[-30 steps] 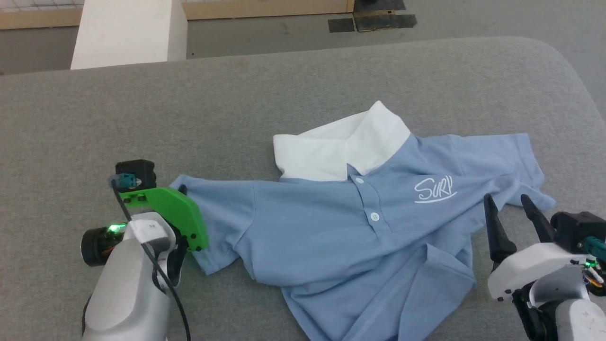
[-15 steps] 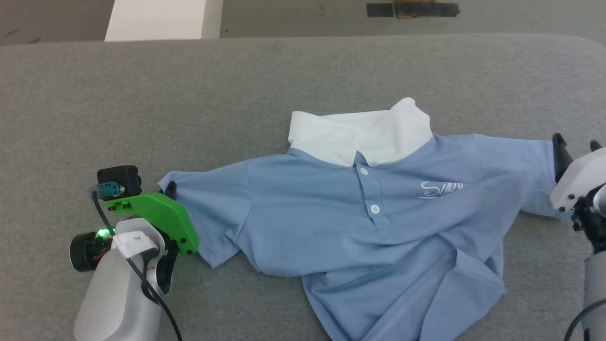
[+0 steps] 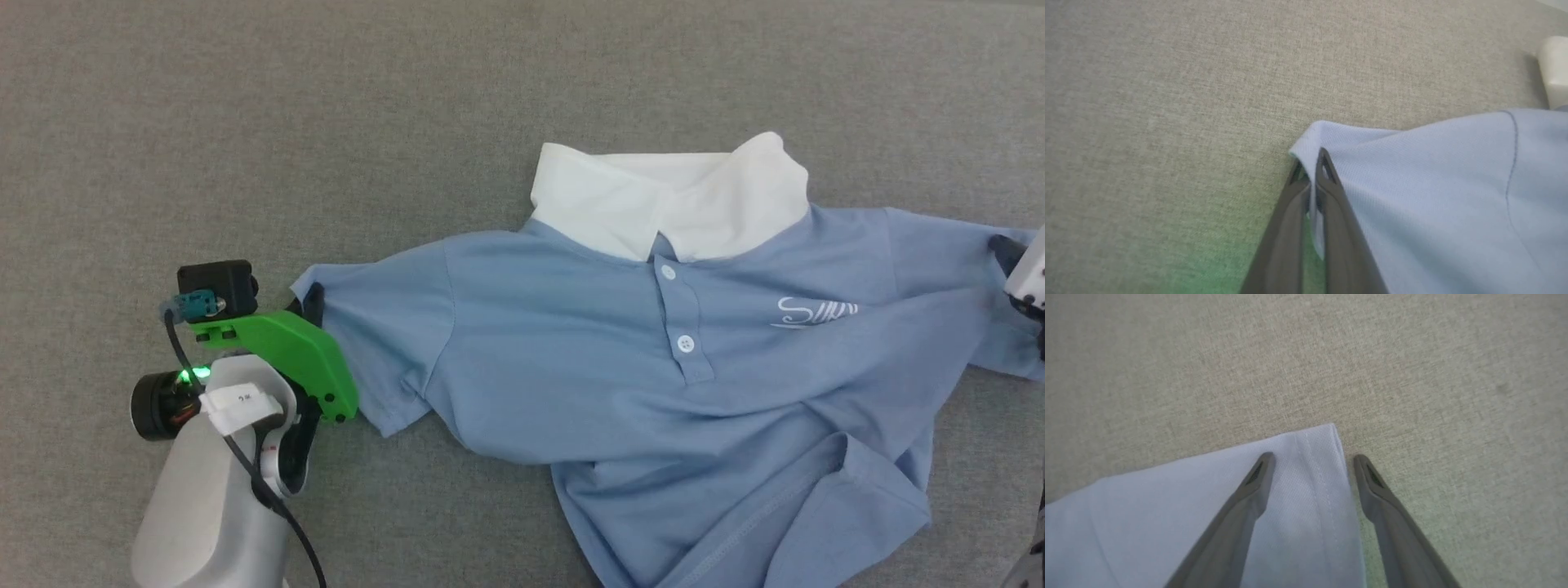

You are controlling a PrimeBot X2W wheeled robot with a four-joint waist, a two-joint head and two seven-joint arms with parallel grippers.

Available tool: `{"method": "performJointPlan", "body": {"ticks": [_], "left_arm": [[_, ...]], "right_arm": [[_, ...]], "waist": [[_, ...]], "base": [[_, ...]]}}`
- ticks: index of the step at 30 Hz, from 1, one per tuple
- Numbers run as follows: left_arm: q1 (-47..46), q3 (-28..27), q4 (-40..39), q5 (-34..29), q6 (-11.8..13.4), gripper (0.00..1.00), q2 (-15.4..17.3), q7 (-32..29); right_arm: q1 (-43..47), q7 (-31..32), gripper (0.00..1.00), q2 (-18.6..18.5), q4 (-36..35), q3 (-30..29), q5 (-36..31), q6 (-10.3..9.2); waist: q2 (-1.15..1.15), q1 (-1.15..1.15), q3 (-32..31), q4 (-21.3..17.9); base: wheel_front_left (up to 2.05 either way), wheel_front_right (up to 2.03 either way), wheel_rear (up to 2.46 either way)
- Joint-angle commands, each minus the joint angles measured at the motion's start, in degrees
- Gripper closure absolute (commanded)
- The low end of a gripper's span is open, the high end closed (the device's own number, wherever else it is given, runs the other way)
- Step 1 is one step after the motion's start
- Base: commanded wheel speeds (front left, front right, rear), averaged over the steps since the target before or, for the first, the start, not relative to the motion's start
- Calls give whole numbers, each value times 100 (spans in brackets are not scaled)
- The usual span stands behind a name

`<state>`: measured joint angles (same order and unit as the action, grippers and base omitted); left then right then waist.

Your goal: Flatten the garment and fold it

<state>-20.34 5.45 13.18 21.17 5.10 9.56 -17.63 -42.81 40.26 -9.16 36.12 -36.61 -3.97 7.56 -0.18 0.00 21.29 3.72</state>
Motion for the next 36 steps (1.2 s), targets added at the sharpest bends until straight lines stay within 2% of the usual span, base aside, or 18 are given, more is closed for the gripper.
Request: {"method": "performJointPlan", "body": {"ticks": [1, 4, 10, 17, 21, 25, 31, 36], "left_arm": [[-32, -19, -18, 81, 2, 100, 61, -40], [-6, -19, -82, 95, 9, 100, 87, -64], [-82, 42, -175, 67, -81, 100, 172, 20], [-858, 117, -350, -424, -289, 100, 745, 469], [-1504, 46, -381, -522, -431, 100, 1087, 459], [-2201, -57, -365, -663, -464, 100, 1447, 351], [-3408, -135, -153, -956, -348, 100, 1781, 339], [-4453, -322, -16, -940, -111, 100, 1724, 600]], "right_arm": [[-69, 220, 42, -2, 34, 17, -91, -8], [-58, 530, 100, -14, -135, 101, -199, -8], [39, 586, 100, -15, -630, 378, -39, -8], [-142, -201, 100, -377, -1158, 1015, 221, -8], [-508, -674, 100, -537, -1411, 1445, 386, -8], [-1116, -1030, 100, -607, -1488, 1759, 543, -8], [-2094, -1596, 100, -704, -1505, 2141, 408, -8], [-2941, -1986, 100, -770, -1565, 2360, 236, -8]], "waist": [[18, 0, 78, 17], [18, 0, 96, -12], [18, 0, 79, -74], [18, 0, -5, -203], [18, 0, -26, -349], [18, 0, 68, -549], [18, 0, 303, -699], [18, 0, 573, -765]], "base": [[0, 0, 0], [0, 0, 0], [0, 0, 0], [0, 0, 0], [0, 0, 0], [0, 0, 0], [0, 0, 0], [0, 0, 0]]}}
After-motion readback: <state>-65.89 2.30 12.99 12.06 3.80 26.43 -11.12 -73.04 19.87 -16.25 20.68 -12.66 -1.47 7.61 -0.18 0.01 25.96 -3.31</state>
